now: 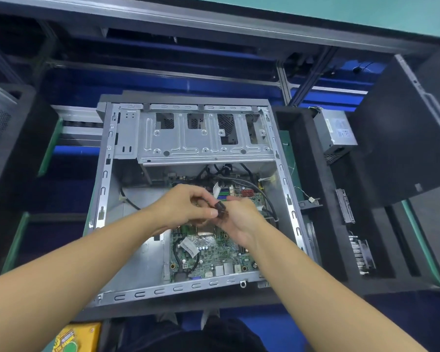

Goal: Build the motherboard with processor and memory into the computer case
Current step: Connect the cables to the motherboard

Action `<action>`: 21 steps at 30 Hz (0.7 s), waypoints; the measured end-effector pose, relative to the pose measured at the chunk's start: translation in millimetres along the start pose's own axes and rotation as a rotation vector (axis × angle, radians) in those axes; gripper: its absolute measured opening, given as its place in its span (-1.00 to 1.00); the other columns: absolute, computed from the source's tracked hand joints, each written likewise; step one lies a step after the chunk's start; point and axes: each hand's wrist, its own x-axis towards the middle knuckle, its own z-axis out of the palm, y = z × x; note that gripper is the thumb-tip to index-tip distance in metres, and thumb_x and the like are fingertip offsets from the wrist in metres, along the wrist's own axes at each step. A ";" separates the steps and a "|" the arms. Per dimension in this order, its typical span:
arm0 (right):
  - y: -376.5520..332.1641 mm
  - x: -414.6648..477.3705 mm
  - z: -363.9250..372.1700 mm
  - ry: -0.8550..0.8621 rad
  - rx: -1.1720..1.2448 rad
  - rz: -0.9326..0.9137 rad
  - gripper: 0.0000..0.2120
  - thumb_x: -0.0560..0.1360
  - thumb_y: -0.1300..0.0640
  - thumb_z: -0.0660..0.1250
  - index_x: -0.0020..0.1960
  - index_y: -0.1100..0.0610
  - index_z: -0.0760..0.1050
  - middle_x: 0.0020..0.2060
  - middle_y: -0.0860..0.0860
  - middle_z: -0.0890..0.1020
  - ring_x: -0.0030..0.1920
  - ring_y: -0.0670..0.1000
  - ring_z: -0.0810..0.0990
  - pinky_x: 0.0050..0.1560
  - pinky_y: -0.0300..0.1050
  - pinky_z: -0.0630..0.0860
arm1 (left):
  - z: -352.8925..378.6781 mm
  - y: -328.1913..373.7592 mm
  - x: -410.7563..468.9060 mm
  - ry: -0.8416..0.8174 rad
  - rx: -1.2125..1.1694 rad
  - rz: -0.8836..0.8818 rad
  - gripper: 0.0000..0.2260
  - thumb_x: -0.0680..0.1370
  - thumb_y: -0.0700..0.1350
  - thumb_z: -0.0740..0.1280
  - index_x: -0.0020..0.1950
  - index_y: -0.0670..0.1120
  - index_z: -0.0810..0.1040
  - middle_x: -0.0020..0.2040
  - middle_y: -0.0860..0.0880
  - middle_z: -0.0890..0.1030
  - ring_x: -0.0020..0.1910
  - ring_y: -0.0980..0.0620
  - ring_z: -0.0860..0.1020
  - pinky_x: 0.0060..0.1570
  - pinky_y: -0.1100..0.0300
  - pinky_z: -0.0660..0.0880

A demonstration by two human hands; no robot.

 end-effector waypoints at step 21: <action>-7.9 -26.9 -45.0 -0.113 -0.154 0.117 -0.69 0.56 0.48 0.13 0.14 0.29 0.57 -0.26 0.08 0.65 -0.38 -0.05 0.46 -0.43 -0.21 0.42 | 20.4 0.9 42.5 0.194 -0.921 -0.303 -0.61 0.52 -0.47 0.09 0.28 -0.15 0.37 0.17 -0.34 0.48 0.08 -0.19 0.56 -0.03 0.10 0.54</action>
